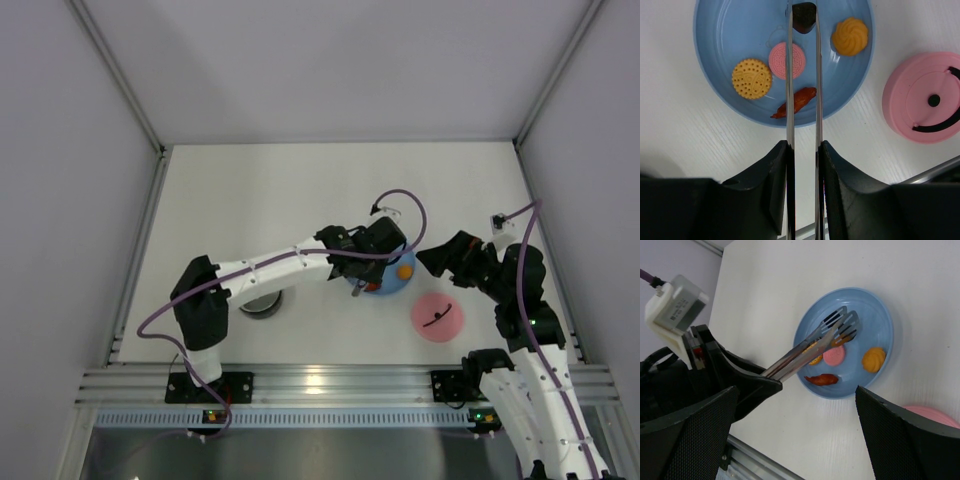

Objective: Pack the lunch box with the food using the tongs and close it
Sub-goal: Pick up the fake food from the plate, then place the fake food in the packing box.

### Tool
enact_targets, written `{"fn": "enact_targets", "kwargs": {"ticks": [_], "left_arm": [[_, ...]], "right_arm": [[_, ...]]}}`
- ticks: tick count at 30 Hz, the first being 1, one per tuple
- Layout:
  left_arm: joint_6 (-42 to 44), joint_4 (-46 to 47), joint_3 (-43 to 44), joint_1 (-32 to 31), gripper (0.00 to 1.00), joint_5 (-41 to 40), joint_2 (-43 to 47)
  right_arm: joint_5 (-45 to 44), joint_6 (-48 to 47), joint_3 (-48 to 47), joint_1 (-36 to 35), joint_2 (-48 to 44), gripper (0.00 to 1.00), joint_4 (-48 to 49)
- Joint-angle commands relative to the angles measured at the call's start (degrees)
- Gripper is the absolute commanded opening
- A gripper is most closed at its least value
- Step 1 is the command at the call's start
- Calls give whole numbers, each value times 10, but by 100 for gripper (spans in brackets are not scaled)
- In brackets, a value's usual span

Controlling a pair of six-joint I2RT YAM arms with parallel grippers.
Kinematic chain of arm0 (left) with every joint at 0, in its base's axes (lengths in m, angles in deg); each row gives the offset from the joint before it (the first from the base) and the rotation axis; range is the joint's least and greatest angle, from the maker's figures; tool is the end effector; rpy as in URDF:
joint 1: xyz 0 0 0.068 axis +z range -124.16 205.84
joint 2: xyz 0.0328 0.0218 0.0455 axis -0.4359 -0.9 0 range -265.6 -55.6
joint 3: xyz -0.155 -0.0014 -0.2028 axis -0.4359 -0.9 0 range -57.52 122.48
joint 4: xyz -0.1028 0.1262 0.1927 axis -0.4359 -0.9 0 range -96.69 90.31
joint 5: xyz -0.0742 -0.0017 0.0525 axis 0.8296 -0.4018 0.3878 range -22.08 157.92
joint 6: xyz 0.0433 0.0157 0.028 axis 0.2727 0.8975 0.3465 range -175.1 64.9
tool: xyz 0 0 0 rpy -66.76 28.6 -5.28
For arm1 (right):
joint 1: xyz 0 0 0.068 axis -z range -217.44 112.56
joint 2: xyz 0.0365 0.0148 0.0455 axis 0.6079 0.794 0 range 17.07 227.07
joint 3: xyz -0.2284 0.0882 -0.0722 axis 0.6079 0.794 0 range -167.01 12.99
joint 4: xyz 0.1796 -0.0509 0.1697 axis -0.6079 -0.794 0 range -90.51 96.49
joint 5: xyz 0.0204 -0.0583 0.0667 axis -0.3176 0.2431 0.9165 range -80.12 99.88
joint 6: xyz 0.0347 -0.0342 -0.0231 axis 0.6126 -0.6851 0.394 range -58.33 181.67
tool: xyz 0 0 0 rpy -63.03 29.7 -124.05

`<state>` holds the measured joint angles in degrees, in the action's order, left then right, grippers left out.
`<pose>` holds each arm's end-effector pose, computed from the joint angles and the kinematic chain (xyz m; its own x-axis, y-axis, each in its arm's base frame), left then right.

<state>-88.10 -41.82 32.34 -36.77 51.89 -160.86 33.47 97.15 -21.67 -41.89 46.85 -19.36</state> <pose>0.1861 -0.3378 0.2548 -0.7531 0.3158 -0.5772 0.4472 0.8892 -0.0970 0.1339 0.0248 0.2771 -0.5481 0.4909 -0.6772 -0.1543 0.7364 0.6587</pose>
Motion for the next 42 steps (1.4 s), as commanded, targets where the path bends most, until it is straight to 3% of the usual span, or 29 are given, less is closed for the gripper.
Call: {"fn": "enact_targets", "kwargs": {"ticks": [1,13,22,29,34,42], "left_arm": [[9,-2,37,1,31,-35,59],[-41,-65,-61,2,32,-80,239],[-129,-227,-164,2,34,-134,440],[-222,-327,-261,2,34,-123,586],[-255,-397,-287,2,34,-124,638],[-275,-404,-342,2,36,-106,667]], "right_arm": [[-6,-7,-19,8,3,99,2],[-2,-6,-3,7,12,99,22],[2,-1,15,7,31,99,56],[5,5,29,7,46,99,81],[7,7,38,7,52,99,91],[5,6,42,7,53,99,93]]}}
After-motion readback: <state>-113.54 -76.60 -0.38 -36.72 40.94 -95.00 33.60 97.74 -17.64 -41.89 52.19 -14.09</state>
